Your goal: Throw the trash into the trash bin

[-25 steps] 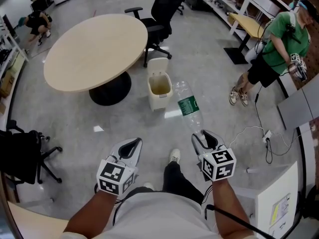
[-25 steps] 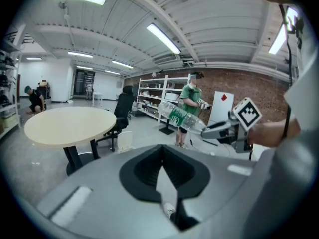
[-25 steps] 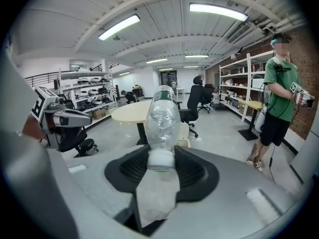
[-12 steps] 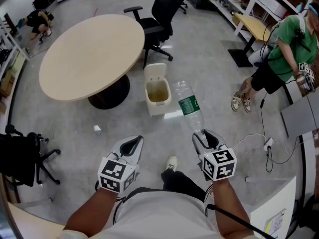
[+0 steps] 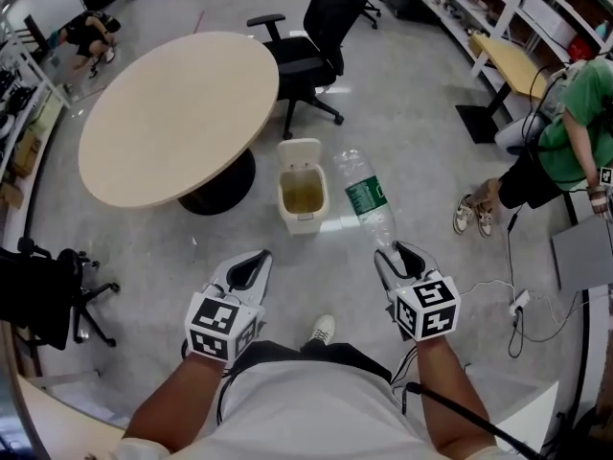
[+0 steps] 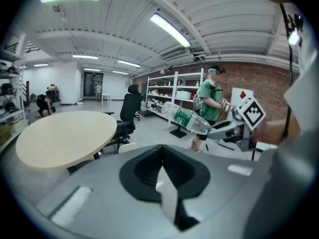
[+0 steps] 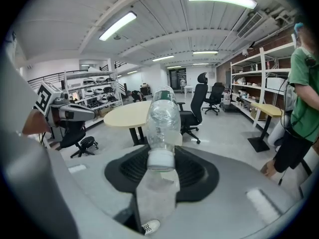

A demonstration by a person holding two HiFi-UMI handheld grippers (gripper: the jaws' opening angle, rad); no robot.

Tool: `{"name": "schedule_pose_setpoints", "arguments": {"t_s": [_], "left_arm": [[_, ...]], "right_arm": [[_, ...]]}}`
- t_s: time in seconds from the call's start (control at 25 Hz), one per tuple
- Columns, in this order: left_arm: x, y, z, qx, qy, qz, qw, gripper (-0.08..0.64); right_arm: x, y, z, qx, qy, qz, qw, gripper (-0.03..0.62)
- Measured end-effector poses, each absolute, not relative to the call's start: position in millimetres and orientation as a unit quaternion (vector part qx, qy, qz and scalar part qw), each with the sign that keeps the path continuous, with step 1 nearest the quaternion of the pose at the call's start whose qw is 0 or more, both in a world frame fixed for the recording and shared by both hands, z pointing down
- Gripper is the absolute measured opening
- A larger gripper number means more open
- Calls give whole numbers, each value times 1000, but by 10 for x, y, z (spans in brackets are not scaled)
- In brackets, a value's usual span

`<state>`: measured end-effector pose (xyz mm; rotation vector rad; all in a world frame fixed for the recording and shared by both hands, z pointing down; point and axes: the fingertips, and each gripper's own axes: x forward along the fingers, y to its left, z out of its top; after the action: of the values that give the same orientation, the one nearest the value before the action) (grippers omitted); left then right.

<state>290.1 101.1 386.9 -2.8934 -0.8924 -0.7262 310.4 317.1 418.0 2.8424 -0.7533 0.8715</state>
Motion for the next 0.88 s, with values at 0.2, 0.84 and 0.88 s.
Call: {"name": "schedule_pose_setpoints", "arguments": {"t_s": [0.2,0.84,0.88], "left_arm": [[3023,1154,3861,-929,-282,-238,22,8],[3554,933,4335,-925,-259,-278,3,8],[3609,927,4371,-924,-260,-280,1,7]], "right_arm": [[3324,3224,4321,921,-257,292,23,158],[3822,3040,4799,898,-276,342,27,158],[3852,3014,4843,895,-278,349,27,158]]}}
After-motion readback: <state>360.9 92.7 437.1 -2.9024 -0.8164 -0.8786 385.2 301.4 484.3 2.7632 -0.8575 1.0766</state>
